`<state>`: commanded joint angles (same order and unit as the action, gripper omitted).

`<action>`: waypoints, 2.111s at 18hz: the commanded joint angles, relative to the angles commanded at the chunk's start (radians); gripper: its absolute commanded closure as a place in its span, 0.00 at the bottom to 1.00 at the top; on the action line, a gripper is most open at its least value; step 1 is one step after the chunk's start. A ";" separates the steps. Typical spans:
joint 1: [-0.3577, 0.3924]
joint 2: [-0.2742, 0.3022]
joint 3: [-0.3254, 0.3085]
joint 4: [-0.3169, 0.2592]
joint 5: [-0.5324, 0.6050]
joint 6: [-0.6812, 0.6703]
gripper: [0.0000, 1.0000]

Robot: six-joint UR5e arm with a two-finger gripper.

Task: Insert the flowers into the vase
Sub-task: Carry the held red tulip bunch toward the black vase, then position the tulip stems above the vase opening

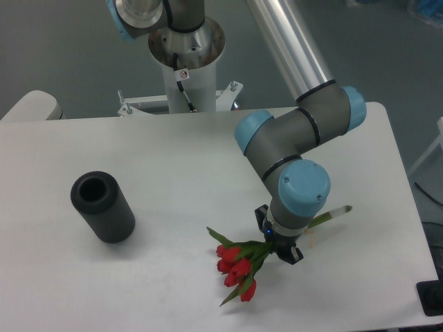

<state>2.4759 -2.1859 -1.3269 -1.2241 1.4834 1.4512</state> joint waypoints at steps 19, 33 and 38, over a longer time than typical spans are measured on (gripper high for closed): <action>-0.074 0.103 -0.060 0.003 -0.486 -0.305 1.00; -0.095 0.202 -0.066 0.092 -1.005 -0.316 1.00; -0.098 0.251 -0.095 0.097 -1.141 -0.328 1.00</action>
<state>2.3777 -1.9344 -1.4219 -1.1275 0.3423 1.1229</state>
